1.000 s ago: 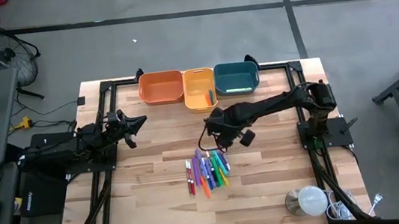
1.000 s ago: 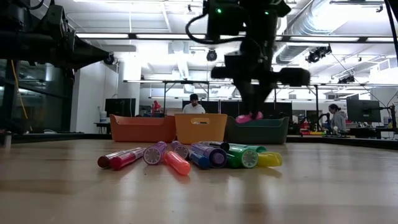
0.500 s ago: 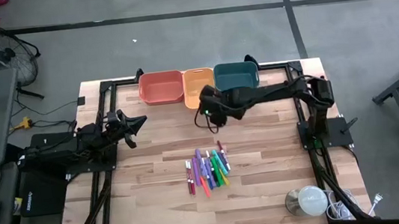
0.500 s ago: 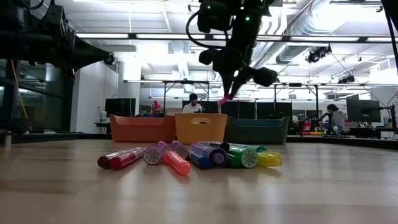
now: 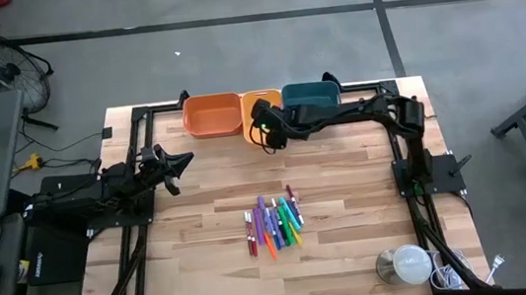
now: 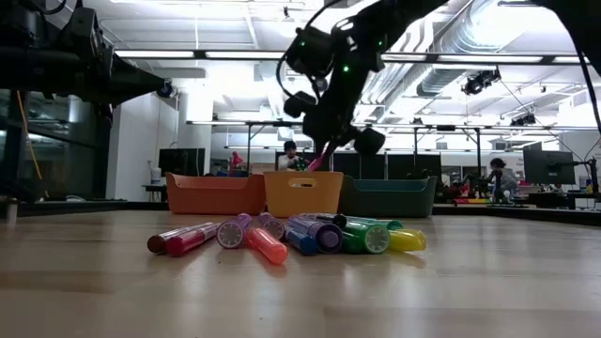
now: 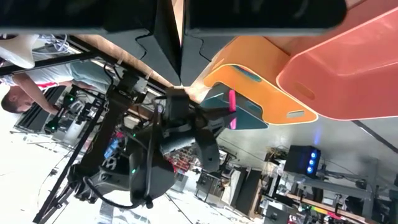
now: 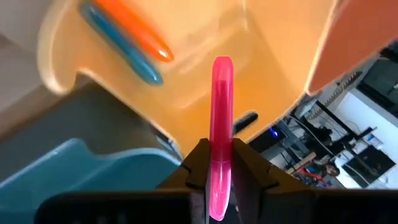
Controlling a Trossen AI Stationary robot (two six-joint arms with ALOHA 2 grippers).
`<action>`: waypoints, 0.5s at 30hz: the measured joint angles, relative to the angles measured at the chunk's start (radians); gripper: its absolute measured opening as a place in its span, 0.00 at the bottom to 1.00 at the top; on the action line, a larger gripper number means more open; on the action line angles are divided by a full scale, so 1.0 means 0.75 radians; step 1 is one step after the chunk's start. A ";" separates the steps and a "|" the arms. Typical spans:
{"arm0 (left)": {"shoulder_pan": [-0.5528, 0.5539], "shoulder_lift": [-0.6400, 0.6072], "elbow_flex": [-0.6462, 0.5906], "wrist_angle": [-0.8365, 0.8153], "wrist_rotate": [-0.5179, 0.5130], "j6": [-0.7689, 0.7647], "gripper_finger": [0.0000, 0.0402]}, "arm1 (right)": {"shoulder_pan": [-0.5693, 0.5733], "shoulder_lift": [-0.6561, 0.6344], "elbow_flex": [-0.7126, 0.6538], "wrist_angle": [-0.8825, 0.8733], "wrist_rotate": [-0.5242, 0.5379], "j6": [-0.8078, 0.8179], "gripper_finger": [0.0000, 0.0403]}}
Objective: Pick & Place Markers
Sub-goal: Put the pink pen into the yellow bin
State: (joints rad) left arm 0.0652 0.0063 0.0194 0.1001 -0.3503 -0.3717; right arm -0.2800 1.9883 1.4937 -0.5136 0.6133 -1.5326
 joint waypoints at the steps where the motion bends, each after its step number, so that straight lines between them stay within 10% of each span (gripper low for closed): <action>1: 0.000 0.000 0.000 0.000 -0.001 0.000 0.01 | -0.003 0.011 0.000 0.001 -0.024 0.001 0.10; 15: 0.000 0.000 0.000 0.001 -0.001 0.000 0.01 | -0.001 0.028 0.000 0.004 -0.053 0.057 0.13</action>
State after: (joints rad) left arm 0.0651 0.0064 0.0194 0.1009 -0.3508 -0.3714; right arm -0.2806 2.0094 1.4937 -0.5106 0.5738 -1.4896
